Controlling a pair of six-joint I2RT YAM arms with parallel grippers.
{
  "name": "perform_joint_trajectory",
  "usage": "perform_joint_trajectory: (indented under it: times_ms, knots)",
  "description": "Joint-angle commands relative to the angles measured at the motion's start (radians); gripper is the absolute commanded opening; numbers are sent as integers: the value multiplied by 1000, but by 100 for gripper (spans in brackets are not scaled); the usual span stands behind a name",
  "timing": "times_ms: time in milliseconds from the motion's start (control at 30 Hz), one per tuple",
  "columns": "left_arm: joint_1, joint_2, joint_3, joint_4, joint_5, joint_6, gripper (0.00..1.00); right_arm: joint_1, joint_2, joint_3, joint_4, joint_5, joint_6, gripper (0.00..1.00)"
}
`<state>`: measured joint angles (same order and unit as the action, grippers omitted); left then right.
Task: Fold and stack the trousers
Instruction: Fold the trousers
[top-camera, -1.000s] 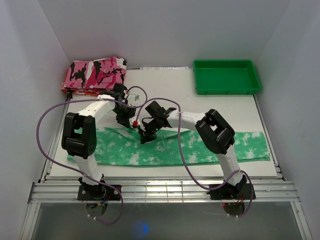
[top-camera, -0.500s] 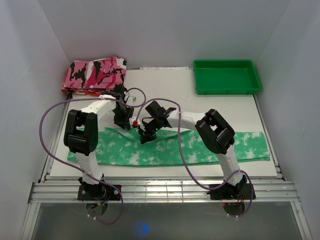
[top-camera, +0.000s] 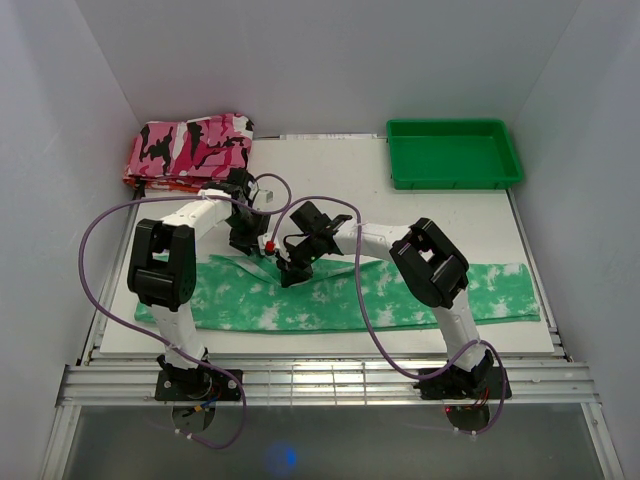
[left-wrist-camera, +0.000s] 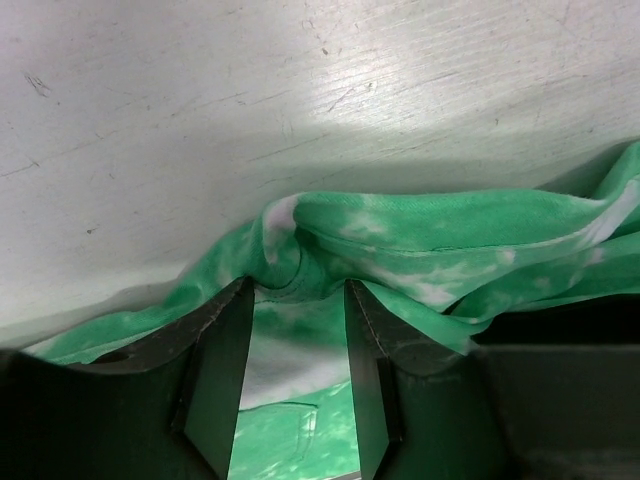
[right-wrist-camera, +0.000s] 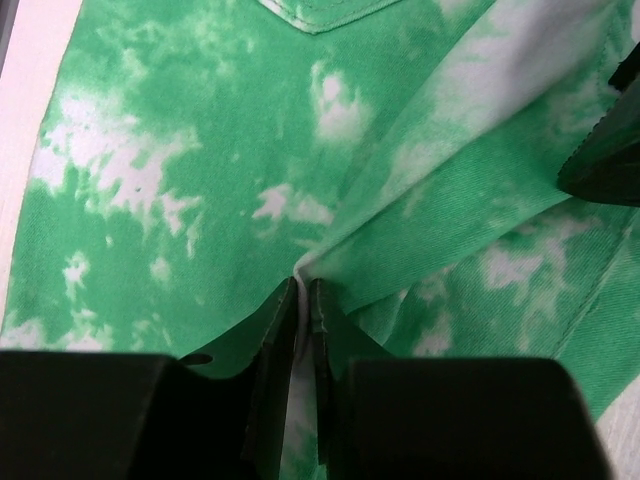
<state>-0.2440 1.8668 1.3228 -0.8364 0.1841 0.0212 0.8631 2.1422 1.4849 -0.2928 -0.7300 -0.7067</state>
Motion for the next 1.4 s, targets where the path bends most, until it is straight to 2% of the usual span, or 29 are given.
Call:
perform_joint_trajectory:
  times_ms: [0,200,300,367,400,567,600,700,833,1000,1067,1167,1267,1367]
  knots:
    - [0,-3,-2,20,11,-35,51,-15,39,12,-31,101,-4,18]
    - [0,18,9,28,26,-49,48,-15,38,14,-20,110,13,20]
    - [0,32,12,33,29,-52,40,-15,38,18,-16,115,19,23]
    - [0,40,18,33,20,-50,28,-15,38,21,-16,124,21,26]
    - [0,40,26,33,18,-49,18,-16,33,18,-19,132,19,35]
    - [18,43,55,23,17,-43,0,-24,-4,-11,-19,145,7,56]
    - [29,43,61,20,18,-41,0,-27,-21,-17,-19,150,7,67]
    - [49,45,78,7,29,-35,0,-36,-66,-47,-19,172,10,89]
    - [66,37,101,-10,40,-29,0,-65,-139,-77,-26,204,58,98]
    - [69,31,127,-26,58,-24,0,-117,-229,-95,-101,190,67,98]
    - [71,31,138,-32,61,-24,0,-130,-254,-120,-120,173,67,95]
    - [72,35,154,-35,66,-24,0,-133,-298,-141,-143,147,49,76]
    - [78,52,202,-44,72,-24,0,-131,-295,-156,-192,126,27,31]
    - [103,94,280,-73,86,9,0,-131,-256,-227,-253,196,-57,26]
